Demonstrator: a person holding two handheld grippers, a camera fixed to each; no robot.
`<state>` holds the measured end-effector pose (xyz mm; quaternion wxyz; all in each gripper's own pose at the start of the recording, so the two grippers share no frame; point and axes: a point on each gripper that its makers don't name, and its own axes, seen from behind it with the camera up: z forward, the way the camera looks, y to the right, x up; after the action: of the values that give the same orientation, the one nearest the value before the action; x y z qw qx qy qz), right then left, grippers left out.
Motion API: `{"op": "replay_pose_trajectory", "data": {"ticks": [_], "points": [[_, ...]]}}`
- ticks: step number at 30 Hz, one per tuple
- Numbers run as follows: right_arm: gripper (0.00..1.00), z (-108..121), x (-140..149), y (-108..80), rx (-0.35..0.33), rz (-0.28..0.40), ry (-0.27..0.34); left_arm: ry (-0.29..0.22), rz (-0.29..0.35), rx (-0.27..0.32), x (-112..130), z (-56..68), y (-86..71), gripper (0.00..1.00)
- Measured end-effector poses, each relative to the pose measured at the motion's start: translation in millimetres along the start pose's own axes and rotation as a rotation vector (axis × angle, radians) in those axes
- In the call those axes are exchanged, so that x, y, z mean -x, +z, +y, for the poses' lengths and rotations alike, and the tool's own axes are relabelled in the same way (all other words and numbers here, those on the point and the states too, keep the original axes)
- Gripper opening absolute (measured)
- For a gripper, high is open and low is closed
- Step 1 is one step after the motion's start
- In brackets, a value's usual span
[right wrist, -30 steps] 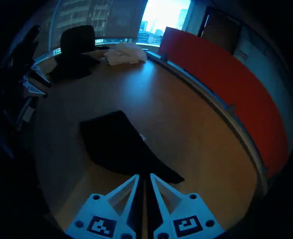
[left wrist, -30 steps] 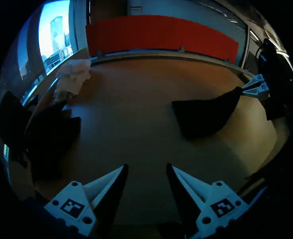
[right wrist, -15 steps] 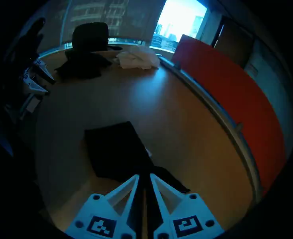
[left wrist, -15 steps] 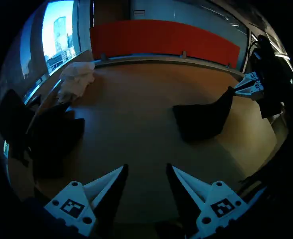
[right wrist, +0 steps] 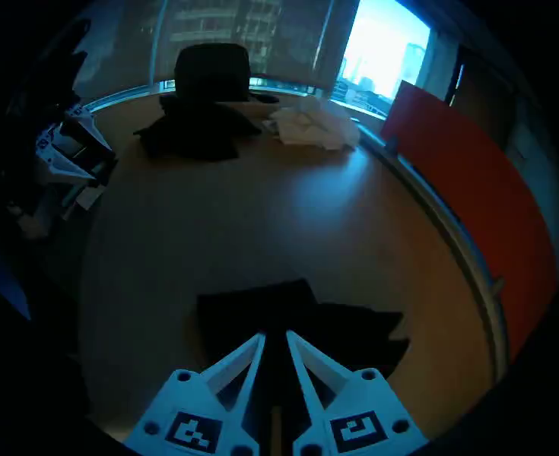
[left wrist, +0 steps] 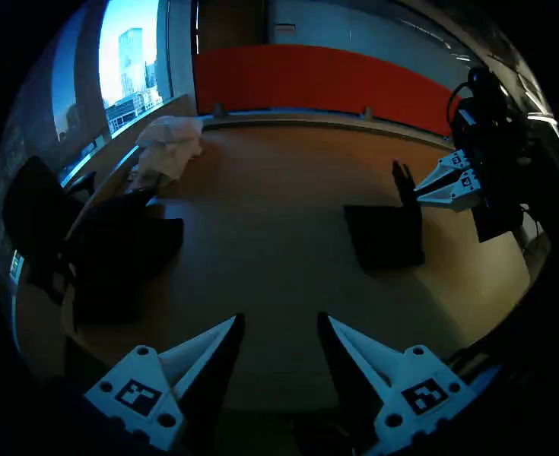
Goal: Fold towel
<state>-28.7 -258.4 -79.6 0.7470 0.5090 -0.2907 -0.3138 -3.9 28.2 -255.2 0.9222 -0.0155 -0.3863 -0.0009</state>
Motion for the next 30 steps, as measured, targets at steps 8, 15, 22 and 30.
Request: {"op": "replay_pose_trajectory", "data": {"ticks": [8, 15, 22, 30], "points": [[0.03, -19.3, 7.5, 26.1, -0.046, -0.036, -0.001, -0.03, 0.001, -0.022, 6.2, -7.9, -6.2, 0.7], [0.04, -21.0, 10.2, 24.3, -0.047, -0.042, 0.007, -0.039, -0.006, -0.017, 10.4, -7.1, -6.4, 0.7], [0.17, -22.7, 9.0, 20.2, -0.051, -0.036, 0.02, -0.038, -0.01, -0.02, 11.2, -8.5, -6.3, 0.7], [0.57, -25.1, 12.7, 13.4, -0.044, -0.039, 0.02, -0.035, -0.004, -0.021, 10.3, -7.7, -8.1, 0.7]]}}
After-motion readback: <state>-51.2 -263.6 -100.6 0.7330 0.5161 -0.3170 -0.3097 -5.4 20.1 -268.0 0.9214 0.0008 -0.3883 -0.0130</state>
